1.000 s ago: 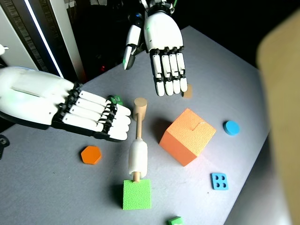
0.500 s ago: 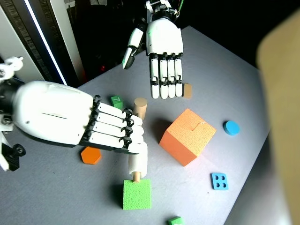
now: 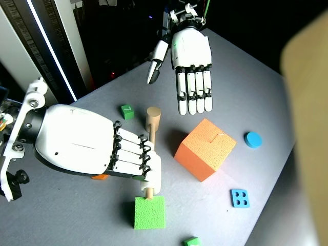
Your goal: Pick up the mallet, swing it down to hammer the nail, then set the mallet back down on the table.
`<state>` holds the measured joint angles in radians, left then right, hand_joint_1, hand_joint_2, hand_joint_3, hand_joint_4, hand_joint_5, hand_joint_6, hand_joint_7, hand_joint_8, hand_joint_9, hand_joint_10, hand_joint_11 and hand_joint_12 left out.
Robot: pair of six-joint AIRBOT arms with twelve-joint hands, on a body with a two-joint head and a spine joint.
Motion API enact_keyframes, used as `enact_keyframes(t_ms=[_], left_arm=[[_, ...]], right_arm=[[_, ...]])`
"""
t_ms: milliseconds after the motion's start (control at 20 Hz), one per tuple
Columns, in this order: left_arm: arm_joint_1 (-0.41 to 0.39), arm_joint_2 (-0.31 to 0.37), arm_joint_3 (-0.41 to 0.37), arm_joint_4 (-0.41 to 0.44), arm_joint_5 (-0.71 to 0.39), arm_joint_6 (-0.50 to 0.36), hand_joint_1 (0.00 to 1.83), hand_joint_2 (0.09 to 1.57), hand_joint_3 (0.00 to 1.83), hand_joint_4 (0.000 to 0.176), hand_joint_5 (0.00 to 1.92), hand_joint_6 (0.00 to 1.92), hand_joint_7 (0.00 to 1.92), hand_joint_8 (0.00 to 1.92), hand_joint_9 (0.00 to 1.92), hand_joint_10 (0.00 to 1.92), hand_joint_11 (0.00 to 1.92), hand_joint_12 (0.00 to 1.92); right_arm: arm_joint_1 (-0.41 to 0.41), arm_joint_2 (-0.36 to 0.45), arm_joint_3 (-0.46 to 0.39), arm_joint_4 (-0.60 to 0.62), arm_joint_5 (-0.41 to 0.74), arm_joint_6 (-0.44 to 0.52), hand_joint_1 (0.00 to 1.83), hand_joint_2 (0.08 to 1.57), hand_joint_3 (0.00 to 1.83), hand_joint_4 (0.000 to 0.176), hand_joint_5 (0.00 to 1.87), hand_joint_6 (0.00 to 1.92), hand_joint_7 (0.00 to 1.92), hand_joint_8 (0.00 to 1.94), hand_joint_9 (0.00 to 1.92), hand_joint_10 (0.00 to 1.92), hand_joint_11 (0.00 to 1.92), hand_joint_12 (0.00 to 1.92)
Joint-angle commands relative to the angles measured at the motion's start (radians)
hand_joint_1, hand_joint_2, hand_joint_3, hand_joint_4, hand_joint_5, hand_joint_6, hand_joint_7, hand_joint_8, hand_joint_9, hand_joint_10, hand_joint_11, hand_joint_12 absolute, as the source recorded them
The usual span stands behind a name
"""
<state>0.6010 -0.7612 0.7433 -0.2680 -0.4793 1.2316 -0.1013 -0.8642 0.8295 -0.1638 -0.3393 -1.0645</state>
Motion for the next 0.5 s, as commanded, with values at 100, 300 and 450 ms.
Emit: enact_keyframes(t_ms=[100, 300, 450], left_arm=[[-0.018, -0.011, 0.018, 0.015, -0.1, -0.006, 0.0, 1.2, 0.0, 0.0, 0.05, 0.01, 0.0, 0.0, 0.0, 0.0, 0.0, 0.0], [-0.005, -0.032, 0.045, 0.015, -0.115, -0.028, 0.0, 1.21, 0.0, 0.0, 0.05, 0.01, 0.02, 0.0, 0.0, 0.0, 0.0, 0.0], [-0.001, -0.053, 0.068, 0.015, -0.126, -0.043, 0.0, 1.21, 0.0, 0.0, 0.03, 0.0, 0.0, 0.0, 0.0, 0.0, 0.0, 0.0]], right_arm=[[0.025, -0.02, -0.009, -0.317, 0.061, 0.319, 1.28, 1.02, 0.0, 0.0, 0.16, 0.01, 0.12, 0.0, 0.12, 0.01, 0.0, 0.52], [0.042, -0.081, 0.026, -0.327, 0.053, 0.32, 1.25, 1.02, 0.0, 0.0, 0.2, 0.01, 0.19, 0.01, 0.19, 0.01, 0.0, 0.6], [0.036, -0.132, 0.064, -0.338, 0.038, 0.321, 1.27, 1.04, 0.0, 0.0, 0.25, 0.01, 0.19, 0.01, 0.16, 0.01, 0.0, 0.61]])
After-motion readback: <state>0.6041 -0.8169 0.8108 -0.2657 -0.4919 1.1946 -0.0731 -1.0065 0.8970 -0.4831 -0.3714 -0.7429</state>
